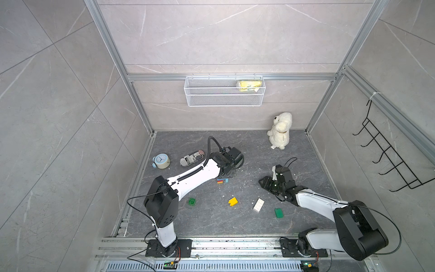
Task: Assemble the letter h with lego
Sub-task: Assemble the lego brick with the lego brick.
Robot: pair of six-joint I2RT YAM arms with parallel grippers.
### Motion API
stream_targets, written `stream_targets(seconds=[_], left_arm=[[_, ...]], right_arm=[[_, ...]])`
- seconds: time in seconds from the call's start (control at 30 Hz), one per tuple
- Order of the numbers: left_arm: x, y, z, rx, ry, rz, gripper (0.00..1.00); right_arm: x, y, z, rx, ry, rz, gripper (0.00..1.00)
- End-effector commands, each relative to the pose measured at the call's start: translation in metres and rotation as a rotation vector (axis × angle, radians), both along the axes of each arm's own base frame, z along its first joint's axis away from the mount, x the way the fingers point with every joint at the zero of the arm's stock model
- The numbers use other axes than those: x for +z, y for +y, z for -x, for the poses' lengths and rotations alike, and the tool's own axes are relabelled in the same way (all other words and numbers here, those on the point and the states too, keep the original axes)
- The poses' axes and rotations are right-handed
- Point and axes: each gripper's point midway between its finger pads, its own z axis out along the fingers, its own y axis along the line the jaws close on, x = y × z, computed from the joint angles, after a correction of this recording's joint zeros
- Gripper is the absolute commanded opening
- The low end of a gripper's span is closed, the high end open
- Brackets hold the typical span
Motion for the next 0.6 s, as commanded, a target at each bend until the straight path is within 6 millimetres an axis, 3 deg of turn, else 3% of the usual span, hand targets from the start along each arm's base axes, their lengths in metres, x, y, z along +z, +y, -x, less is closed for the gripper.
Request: stream_targets(seconds=[0.0,0.2,0.57], left_arm=[[0.024,0.019,0.005,0.078,-0.053,0.070,0.00],[0.022,0.041,0.013,0.105,-0.061,0.124,0.00],[0.011,0.038,-0.008,0.093,-0.015,0.113,0.00]], right_arm=[[0.007,0.015,-0.004,0.069,-0.025,0.011,0.43],[0.008,0.026,-0.003,0.106,-0.033,0.043,0.44],[0.003,0.037,-0.001,0.157,-0.025,0.075,0.44]])
